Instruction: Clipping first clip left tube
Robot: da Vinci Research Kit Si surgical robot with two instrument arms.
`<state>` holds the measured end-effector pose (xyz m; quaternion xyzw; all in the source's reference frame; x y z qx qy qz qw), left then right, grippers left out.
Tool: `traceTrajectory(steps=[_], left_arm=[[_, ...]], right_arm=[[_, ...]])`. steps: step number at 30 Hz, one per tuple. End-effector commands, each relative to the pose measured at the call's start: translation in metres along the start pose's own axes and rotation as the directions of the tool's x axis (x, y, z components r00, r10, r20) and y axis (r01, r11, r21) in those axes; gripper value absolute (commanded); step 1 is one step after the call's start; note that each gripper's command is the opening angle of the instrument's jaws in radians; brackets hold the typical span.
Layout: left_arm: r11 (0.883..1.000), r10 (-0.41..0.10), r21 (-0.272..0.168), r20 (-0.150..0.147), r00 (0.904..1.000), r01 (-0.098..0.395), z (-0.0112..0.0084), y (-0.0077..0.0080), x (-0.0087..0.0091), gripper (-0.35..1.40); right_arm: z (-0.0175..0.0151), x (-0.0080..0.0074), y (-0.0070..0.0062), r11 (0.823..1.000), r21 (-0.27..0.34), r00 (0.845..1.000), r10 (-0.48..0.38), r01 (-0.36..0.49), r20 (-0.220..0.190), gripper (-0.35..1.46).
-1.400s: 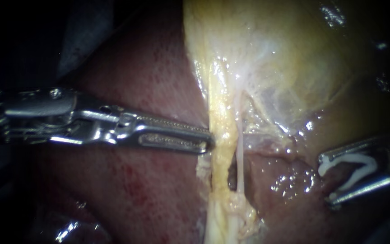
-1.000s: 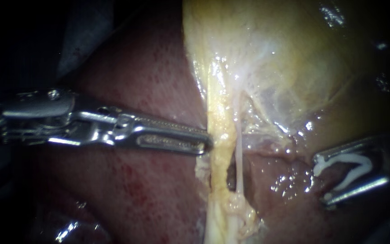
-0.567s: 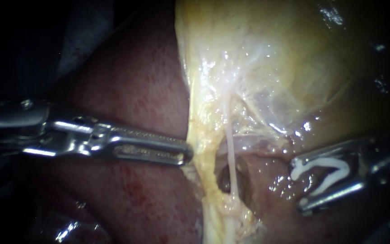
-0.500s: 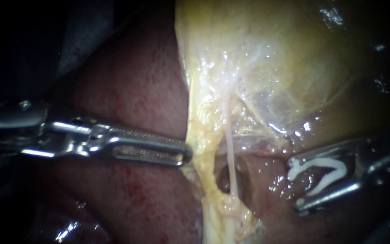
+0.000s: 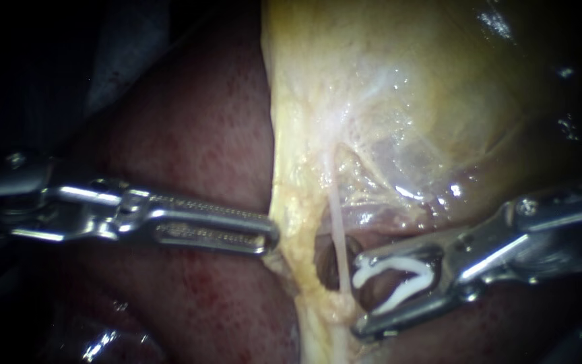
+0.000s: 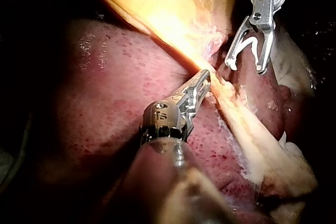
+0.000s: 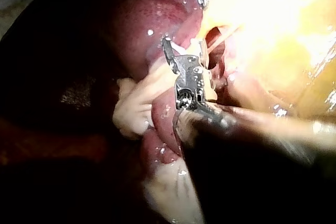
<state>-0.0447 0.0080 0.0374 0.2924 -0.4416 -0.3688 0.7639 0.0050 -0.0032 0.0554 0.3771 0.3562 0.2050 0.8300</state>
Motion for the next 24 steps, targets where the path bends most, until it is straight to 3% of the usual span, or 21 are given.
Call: traceTrajectory(steps=[1, 14, 24], left_arm=[[1.000, -0.001, 0.000, -0.001, 1.0000, 0.001, 0.0000, 0.0000, 0.0000, -0.35], [1.000, -0.001, 0.003, 0.005, 1.0000, 0.001, 0.0000, -0.0010, -0.0001, -0.35], [1.000, -0.001, 0.004, 0.005, 1.0000, 0.001, -0.0001, -0.0010, 0.0000, -0.35]], right_arm=[[0.0003, 0.0000, 0.0002, 1.000, -0.003, 1.000, 0.000, 0.000, -0.001, 0.53], [0.0025, -0.0014, 0.0032, 1.000, -0.011, 1.000, -0.015, 0.015, 0.003, 0.52], [0.0041, -0.0016, 0.0040, 1.000, 0.003, 1.000, -0.019, 0.018, 0.017, 0.52]])
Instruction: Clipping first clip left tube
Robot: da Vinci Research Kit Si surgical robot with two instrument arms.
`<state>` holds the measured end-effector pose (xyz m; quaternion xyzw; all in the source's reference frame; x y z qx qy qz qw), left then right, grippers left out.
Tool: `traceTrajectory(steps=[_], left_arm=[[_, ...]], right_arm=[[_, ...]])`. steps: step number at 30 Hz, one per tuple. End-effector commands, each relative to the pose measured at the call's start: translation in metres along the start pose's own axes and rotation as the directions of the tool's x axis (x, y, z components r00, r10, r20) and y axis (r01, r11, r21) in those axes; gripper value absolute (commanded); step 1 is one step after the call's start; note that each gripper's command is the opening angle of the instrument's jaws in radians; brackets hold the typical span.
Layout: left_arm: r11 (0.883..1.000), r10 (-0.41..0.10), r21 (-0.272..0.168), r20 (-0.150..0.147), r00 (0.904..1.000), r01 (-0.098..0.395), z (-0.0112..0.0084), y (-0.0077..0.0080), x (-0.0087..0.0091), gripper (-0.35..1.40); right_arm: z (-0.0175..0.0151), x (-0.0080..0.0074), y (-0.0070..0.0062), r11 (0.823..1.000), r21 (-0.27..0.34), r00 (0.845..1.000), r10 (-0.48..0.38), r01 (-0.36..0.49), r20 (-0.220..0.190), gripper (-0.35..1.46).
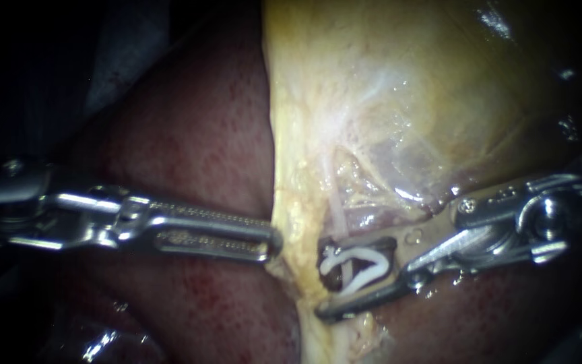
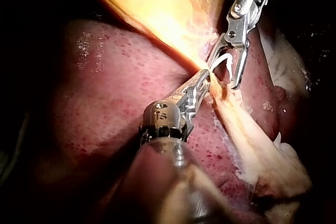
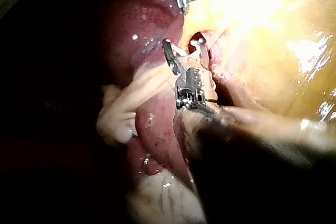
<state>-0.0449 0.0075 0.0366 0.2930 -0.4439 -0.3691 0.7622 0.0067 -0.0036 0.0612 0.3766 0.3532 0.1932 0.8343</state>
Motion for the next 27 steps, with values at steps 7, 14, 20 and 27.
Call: traceTrajectory(steps=[7, 14, 20, 27], left_arm=[[1.000, 0.000, 0.000, 0.000, 1.0000, 0.000, 0.0001, 0.0001, 0.0000, -0.35], [1.000, 0.001, 0.001, 0.000, 1.0000, -0.001, 0.0002, 0.0004, 0.0000, -0.35], [1.000, 0.001, 0.000, 0.000, 1.0000, -0.001, 0.0002, 0.0003, 0.0000, -0.35], [1.000, 0.000, 0.000, 0.000, 1.0000, 0.000, 0.0002, 0.0003, 0.0000, -0.35]], right_arm=[[0.0017, 0.0007, -0.0010, 1.000, 0.012, 1.000, -0.001, 0.001, 0.011, 0.53], [0.0030, 0.0016, -0.0021, 1.000, 0.031, 1.000, -0.003, 0.002, 0.021, 0.51], [0.0043, 0.0009, -0.0017, 0.999, 0.035, 0.999, -0.015, 0.014, 0.030, 0.51], [0.0054, 0.0002, -0.0011, 0.999, 0.040, 0.999, -0.024, 0.023, 0.038, 0.49]])
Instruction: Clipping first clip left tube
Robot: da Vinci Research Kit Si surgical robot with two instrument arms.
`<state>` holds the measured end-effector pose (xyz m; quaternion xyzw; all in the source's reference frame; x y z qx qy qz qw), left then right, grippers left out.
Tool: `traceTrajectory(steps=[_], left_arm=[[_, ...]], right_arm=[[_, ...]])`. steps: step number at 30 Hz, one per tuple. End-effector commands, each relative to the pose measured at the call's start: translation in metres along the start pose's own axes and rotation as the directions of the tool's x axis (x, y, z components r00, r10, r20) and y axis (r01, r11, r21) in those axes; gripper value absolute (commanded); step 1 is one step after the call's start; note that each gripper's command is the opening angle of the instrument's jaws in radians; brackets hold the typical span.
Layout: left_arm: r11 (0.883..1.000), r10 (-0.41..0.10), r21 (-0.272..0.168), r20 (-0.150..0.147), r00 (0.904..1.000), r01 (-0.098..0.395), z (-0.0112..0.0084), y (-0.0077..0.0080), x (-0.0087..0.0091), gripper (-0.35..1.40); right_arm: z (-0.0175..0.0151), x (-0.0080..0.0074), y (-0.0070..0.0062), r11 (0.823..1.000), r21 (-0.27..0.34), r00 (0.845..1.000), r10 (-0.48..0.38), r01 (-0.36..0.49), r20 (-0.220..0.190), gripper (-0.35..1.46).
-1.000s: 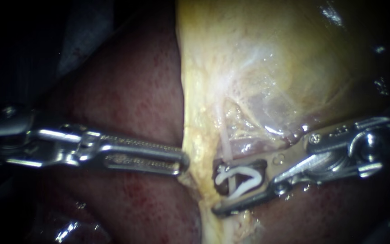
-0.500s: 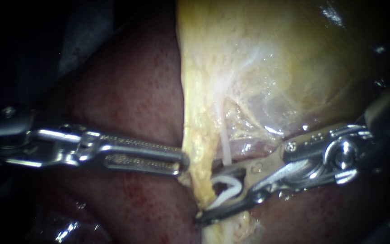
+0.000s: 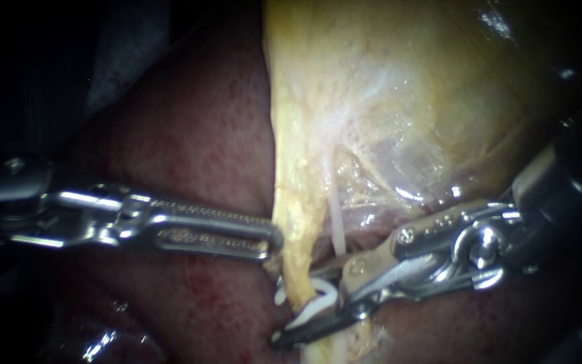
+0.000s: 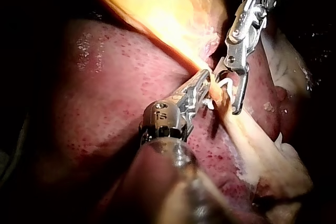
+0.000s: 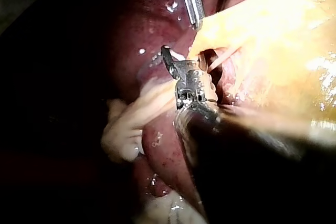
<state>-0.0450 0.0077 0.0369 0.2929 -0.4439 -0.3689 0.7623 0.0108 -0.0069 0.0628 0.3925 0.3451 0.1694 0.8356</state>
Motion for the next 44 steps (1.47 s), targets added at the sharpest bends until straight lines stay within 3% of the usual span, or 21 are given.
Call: traceTrajectory(steps=[1, 9, 16, 18, 44], left_arm=[[1.000, 0.000, 0.000, 0.000, 1.0000, 0.000, 0.0000, 0.0000, 0.0000, -0.35], [1.000, 0.000, -0.001, 0.000, 1.0000, 0.000, 0.0000, -0.0001, 0.0000, -0.35], [1.000, -0.001, -0.001, 0.000, 1.0000, 0.001, 0.0001, -0.0001, -0.0001, -0.35], [1.000, -0.001, -0.001, 0.001, 1.0000, 0.001, 0.0001, -0.0001, -0.0001, -0.35], [1.000, -0.001, -0.002, 0.001, 1.0000, 0.001, 0.0003, -0.0001, -0.0001, -0.35]], right_arm=[[0.0000, 0.0001, 0.0000, 1.000, 0.003, 1.000, -0.001, 0.001, 0.002, 0.48], [0.0001, 0.0002, 0.0003, 1.000, 0.012, 1.000, -0.003, 0.003, 0.007, 0.32], [-0.0007, 0.0010, 0.0010, 1.000, 0.018, 1.000, 0.002, -0.002, 0.008, -0.27], [-0.0012, 0.0014, 0.0012, 1.000, 0.021, 1.000, 0.004, -0.004, 0.007, -0.35], [-0.0011, 0.0012, 0.0012, 1.000, 0.023, 1.000, 0.000, -0.001, 0.009, -0.35]])
